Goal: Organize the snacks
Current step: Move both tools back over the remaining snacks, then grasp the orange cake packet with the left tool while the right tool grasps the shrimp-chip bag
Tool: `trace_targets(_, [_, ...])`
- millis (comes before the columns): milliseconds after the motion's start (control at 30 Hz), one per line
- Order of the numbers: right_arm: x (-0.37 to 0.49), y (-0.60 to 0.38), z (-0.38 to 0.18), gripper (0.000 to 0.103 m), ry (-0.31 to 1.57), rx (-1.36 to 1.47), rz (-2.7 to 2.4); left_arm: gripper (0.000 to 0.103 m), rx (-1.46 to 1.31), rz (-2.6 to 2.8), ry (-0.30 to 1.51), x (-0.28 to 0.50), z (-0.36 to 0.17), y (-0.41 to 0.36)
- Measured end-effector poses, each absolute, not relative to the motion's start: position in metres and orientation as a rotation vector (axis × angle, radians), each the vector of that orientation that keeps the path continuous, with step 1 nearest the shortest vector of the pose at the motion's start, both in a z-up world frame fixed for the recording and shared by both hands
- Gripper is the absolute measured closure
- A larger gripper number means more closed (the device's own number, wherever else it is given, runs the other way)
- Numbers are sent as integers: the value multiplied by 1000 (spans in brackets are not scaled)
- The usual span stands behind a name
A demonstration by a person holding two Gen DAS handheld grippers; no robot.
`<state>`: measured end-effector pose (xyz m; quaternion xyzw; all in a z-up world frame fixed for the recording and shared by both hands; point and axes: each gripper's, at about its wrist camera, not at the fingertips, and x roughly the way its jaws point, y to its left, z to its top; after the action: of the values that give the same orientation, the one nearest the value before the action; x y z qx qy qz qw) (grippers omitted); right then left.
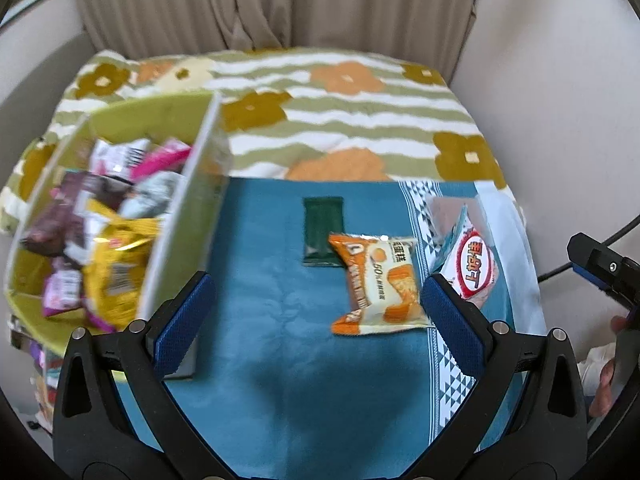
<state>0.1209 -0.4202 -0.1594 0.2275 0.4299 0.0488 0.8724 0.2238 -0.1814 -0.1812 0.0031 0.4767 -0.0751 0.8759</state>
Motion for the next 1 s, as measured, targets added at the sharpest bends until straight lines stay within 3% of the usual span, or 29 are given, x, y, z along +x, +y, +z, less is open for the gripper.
trace_targets(467, [165, -437, -248, 0, 1062, 795, 0, 1, 51, -259, 1200, 295, -268, -214])
trace_targets(1000, [173, -430, -292, 0, 1141, 886, -7, 2, 117, -364, 1268, 302, -298, -245])
